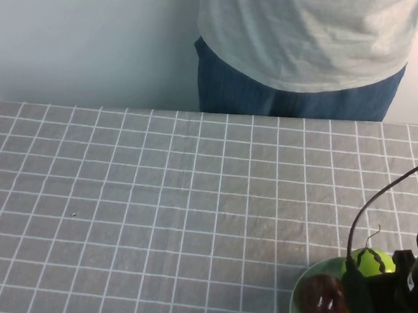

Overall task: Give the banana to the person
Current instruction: Pick up the banana

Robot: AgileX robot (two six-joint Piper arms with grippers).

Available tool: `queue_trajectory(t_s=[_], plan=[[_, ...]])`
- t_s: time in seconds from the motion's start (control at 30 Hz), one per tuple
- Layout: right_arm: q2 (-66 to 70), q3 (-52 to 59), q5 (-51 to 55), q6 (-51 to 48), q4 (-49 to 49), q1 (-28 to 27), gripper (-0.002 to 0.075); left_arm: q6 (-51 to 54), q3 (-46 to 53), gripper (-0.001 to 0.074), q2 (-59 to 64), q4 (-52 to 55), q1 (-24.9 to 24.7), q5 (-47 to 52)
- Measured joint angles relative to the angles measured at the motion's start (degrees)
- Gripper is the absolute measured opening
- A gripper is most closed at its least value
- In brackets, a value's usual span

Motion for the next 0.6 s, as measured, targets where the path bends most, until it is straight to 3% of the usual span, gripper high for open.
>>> queue_trajectory(t_s=[0.47,0.6], plan=[[5.4,-0.1,-5.1,-4.5,-0.4,0.0,0.0524,0.0,0.0,-0.0005,0.0,0.0,0.0,0.0],[7.1,-0.1,-6.5,-4.7,-0.5,0.0,0.0480,0.0,0.0,-0.0005,0.0,0.0,0.0,0.0]])
